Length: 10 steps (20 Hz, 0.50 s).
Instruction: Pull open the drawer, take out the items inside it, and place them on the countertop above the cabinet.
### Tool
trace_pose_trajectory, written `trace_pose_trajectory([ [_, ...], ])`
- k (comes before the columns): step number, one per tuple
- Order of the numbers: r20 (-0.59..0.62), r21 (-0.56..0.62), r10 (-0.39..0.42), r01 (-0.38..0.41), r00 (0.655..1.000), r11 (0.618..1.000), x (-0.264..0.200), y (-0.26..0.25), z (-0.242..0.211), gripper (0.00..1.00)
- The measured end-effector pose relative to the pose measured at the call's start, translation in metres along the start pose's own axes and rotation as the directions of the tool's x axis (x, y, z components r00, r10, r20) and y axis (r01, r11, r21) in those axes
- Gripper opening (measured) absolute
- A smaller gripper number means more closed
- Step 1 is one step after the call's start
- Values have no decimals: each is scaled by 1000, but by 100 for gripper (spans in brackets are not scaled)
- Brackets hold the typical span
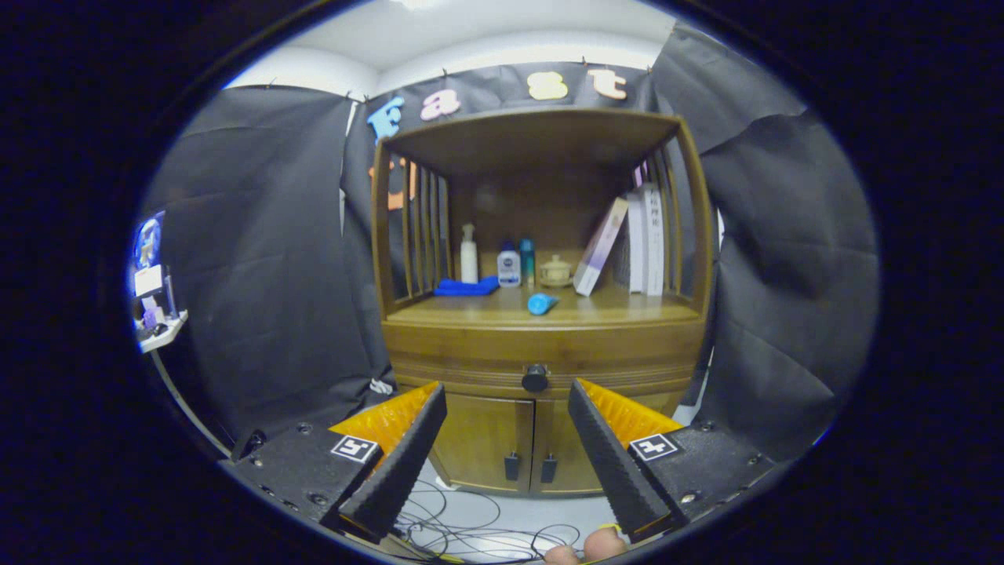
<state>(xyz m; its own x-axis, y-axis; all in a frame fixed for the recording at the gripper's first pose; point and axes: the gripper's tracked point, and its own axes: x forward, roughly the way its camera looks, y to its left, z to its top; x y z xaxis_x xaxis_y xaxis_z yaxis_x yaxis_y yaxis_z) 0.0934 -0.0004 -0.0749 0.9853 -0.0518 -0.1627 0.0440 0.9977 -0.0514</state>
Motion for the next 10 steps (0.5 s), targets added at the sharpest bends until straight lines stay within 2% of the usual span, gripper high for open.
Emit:
trace_pose_trajectory([
  [3, 81, -14, -10, 12, 997, 1000, -13, 0, 8, 100],
  [10, 159, 2, 24, -25, 987, 1000, -30, 7, 21, 100],
])
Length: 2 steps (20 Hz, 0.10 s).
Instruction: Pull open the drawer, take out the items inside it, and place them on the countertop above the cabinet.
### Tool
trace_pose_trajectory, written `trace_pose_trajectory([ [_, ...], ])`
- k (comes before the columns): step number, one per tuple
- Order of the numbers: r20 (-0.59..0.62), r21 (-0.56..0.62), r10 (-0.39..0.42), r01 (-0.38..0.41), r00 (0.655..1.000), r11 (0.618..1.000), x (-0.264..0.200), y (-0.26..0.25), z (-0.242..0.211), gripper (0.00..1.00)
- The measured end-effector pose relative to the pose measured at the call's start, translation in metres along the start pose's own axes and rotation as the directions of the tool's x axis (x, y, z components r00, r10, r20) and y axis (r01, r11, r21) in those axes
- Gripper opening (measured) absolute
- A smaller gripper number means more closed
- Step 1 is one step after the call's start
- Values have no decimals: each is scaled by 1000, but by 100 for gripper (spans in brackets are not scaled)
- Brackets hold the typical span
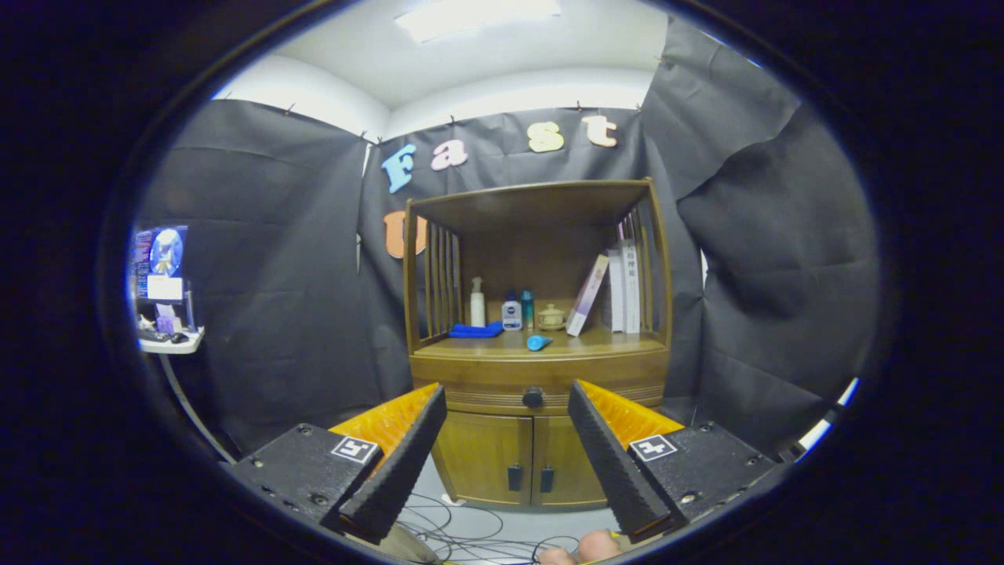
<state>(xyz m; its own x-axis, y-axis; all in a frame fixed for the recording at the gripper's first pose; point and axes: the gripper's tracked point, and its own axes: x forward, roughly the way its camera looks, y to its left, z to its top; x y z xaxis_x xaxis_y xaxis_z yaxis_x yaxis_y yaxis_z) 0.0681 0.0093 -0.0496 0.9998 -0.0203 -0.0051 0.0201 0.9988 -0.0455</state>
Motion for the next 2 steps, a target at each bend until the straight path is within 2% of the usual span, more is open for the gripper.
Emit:
trace_pose_trajectory([
  [2, 19, 0, 23, -23, 1000, 1000, -2, 2, 4, 100],
])
